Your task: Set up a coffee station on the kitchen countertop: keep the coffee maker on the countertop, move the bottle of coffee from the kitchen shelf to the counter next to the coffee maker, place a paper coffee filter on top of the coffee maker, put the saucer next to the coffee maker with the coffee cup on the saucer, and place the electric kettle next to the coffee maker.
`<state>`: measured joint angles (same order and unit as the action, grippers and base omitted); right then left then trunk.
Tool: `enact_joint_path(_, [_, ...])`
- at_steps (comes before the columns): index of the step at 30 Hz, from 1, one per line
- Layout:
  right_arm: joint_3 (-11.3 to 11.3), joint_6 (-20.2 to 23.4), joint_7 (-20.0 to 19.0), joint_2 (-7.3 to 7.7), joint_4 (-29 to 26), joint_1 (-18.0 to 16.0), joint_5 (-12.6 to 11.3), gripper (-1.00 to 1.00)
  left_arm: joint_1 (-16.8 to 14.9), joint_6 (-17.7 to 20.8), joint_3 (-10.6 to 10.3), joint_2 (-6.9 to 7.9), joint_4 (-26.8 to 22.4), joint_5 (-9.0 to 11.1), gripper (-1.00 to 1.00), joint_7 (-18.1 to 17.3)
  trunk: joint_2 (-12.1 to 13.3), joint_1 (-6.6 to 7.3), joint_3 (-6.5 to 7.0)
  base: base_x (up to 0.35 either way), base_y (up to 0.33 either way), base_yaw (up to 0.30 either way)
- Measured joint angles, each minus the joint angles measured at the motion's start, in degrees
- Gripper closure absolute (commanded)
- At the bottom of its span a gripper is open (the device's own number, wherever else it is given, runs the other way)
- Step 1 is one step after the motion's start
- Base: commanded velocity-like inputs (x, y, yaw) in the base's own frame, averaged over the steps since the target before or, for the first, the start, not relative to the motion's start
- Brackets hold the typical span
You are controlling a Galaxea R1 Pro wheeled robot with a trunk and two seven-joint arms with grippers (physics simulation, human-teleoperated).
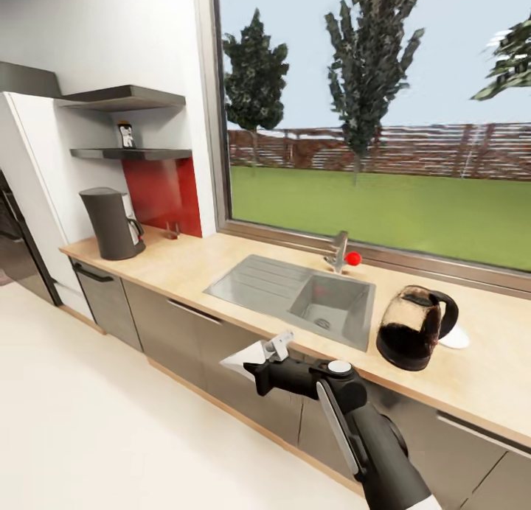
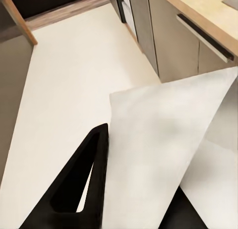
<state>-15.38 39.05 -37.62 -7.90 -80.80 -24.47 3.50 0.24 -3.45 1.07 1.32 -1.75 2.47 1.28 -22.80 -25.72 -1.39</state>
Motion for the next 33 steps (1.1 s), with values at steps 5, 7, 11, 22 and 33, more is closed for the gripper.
enact_joint_path(5, [0.0, 0.0, 0.0, 0.02, 0.0, 0.0, 0.0, 1.0, 0.0, 0.0, 0.0, 0.04, 0.0, 0.0, -1.0, 0.0, 0.0, 0.0, 0.0, 0.228, 0.283, 0.0])
enact_joint_path(7, [0.0, 0.0, 0.0, 0.03, 0.0, 0.0, 0.0, 1.0, 0.0, 0.0, 0.0, 0.07, -0.1, 0.0, -1.0, 0.0, 0.0, 0.0, 0.0, 0.232, 0.28, 0.0])
enact_joint_path(11, [0.1, 0.0, 0.0, 0.03, -0.1, 0.0, 0.0, 1.0, 0.0, -0.1, 0.2, 0.2, -0.2, 0.0, -1.0, 0.0, 0.0, 0.0, 0.0, 0.233, 0.279, 0.045])
enact_joint_path(22, [0.2, 0.0, 0.1, 0.02, -0.2, 0.0, 0.1, 1.0, 0.0, -5.1, 6.3, 2.26, -1.6, 1.0, -1.0, 0.1, 0.0, 0.0, 0.19, 0.235, 0.273, 0.246])
enact_joint_path(33, [0.3, 0.0, 0.1, 0.08, -0.2, 0.0, 0.1, 1.0, 0.0, -5.5, 6.3, 2.38, -1.6, 1.0, -1.0, 0.0, 0.0, 0.0, 0.73, 0.295, 0.158, 0.183])
